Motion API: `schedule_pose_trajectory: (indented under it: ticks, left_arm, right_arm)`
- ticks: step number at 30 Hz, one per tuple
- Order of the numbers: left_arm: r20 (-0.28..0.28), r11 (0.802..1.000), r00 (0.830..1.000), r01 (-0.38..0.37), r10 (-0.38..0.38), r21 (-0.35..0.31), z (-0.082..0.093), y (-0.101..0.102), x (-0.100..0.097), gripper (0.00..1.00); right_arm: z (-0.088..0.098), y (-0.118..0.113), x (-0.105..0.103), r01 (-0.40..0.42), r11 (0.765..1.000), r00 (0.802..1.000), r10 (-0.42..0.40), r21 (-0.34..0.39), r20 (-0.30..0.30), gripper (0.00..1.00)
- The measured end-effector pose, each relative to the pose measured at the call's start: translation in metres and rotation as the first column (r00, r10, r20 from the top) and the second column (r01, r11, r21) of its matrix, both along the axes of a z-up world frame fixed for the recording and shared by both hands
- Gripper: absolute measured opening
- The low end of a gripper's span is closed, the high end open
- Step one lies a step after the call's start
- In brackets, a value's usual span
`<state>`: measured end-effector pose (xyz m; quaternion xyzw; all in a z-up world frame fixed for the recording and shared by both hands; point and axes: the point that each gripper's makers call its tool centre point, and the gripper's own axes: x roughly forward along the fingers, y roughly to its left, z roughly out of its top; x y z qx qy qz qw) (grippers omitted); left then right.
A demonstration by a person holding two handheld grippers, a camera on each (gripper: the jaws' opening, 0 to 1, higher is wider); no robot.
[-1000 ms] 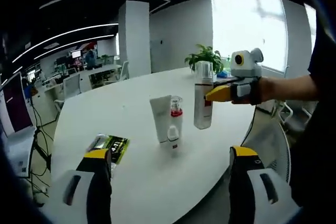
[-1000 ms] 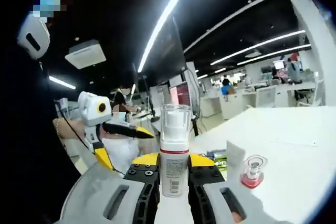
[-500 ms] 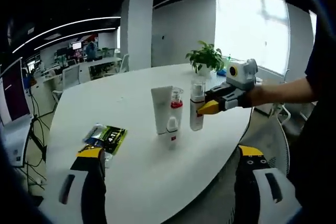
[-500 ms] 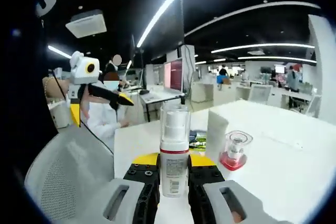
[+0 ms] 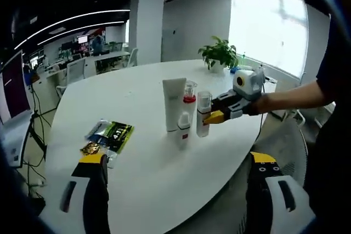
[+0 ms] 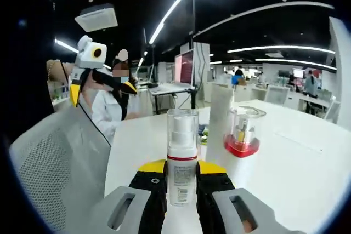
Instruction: Arrange the skincare products in the storage area until every visible bottle or jar stands upright without overlapping.
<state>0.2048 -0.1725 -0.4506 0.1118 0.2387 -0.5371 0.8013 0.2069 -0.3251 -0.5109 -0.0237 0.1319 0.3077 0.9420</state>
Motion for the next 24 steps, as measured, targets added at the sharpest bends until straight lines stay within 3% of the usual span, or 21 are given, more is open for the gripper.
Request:
schedule_pose_trajectory:
  ticks: [8, 16, 24]
  left_arm:
    - [-0.006, 1.0, 1.0, -0.003, 0.003, 0.019, -0.01, -0.008, 0.002, 0.99]
    - [-0.024, 0.998, 0.999, -0.024, 0.026, 0.053, -0.019, -0.003, 0.008, 0.98]
    - [-0.036, 0.996, 0.999, -0.031, 0.034, 0.081, -0.027, 0.001, 0.007, 0.97]
  right_arm:
    - [-0.023, -0.006, 0.004, -0.005, 1.0, 1.0, 0.005, 0.002, -0.021, 0.09]
    - [-0.04, -0.011, 0.01, -0.016, 1.0, 0.999, 0.015, -0.023, -0.032, 0.09]
    - [-0.037, -0.001, 0.009, -0.074, 0.997, 0.997, 0.073, -0.031, -0.027, 0.1]
